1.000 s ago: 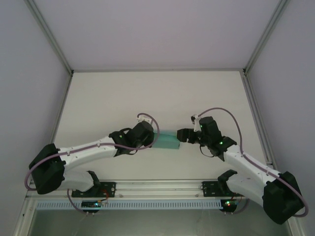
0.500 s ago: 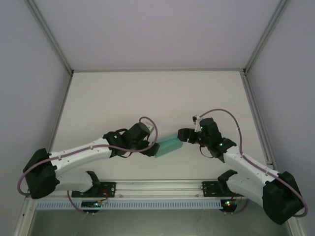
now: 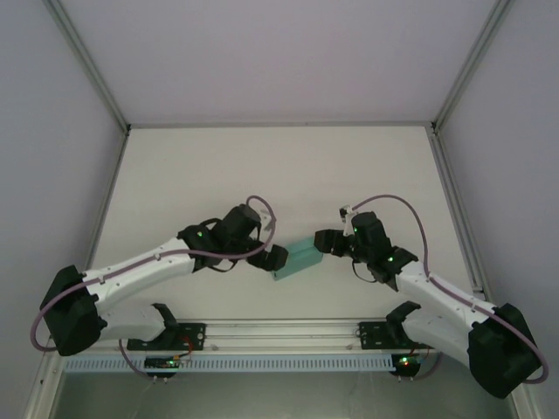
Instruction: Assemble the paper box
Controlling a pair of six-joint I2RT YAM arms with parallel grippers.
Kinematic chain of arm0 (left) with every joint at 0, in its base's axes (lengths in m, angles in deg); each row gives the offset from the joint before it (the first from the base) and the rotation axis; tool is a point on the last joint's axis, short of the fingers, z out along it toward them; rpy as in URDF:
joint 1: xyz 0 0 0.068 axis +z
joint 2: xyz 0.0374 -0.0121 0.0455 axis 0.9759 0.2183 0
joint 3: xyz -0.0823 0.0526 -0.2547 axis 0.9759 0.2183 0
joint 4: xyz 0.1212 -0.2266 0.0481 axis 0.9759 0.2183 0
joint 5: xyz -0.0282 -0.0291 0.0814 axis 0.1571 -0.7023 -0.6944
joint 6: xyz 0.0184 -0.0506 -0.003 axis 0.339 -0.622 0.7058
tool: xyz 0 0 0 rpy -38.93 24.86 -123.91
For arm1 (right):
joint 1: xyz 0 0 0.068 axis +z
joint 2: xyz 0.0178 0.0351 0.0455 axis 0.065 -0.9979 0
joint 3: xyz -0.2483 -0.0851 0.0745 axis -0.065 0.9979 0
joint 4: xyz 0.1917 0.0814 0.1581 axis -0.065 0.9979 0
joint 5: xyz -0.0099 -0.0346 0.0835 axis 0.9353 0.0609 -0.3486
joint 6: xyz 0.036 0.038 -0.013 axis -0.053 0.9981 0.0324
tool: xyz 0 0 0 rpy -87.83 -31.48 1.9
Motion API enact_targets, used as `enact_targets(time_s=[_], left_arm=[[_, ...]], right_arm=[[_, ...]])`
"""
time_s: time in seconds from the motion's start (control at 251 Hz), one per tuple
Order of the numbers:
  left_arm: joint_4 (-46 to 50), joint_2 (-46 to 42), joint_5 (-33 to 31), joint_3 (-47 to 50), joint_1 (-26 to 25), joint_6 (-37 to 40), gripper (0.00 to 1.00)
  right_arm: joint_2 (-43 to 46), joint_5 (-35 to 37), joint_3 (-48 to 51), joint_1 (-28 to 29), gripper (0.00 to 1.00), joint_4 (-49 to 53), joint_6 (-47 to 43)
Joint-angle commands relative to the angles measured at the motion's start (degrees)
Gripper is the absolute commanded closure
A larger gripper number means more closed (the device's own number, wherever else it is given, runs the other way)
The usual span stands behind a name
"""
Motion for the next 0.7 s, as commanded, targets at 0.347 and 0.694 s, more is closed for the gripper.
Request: enact_targets(time_s=[0.347,0.694], left_arm=[[-9.7,-1.3,11.9,10.0,5.3,-8.4,0.12],[-17.8,1.3,11.4,16.5,6.7,-11.0,0.48]], right_arm=[[-1.5,5.3,3.8,2.7,0.38,8.2,1.7],[-2.4,3.4,4.6,2.9,0.42,7.5,0.8]])
